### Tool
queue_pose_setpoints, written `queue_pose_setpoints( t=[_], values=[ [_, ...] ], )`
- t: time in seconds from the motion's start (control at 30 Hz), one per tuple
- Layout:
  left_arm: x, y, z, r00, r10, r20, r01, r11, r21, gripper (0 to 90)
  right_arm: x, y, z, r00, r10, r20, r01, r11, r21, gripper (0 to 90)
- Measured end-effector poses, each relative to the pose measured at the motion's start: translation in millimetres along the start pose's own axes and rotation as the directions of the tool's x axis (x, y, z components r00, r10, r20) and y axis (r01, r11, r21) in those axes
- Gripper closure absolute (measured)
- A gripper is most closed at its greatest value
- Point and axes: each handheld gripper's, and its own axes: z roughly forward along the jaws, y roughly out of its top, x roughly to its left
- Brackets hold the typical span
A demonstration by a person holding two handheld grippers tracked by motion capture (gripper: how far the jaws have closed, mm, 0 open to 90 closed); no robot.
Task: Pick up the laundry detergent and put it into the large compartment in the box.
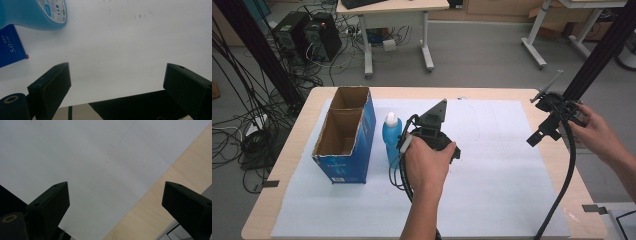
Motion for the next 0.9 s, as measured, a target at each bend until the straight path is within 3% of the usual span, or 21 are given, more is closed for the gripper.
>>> queue_pose_setpoints(
  t=[0.17,0.47,0.9],
  values=[
    [-0.6,0.4,-0.7,1.0000,0.003,-0.004,-0.003,1.0000,-0.002,7.7,-0.3,-1.1,-0.1,1.0000,-0.003,0.002,0.003,1.000,-0.002,7.5],
    [1.6,3.8,-16.0,0.9999,0.004,-0.014,-0.005,0.9996,-0.026,7.4,3.4,0.0,-1.8,0.9999,-0.010,0.007,0.010,1.000,0.004,7.2],
    [16.3,19.9,-42.6,0.9992,-0.011,-0.038,0.009,0.9985,-0.055,7.2,1.5,6.5,1.6,0.9998,-0.015,0.016,0.015,1.000,0.018,7.2]
  ],
)
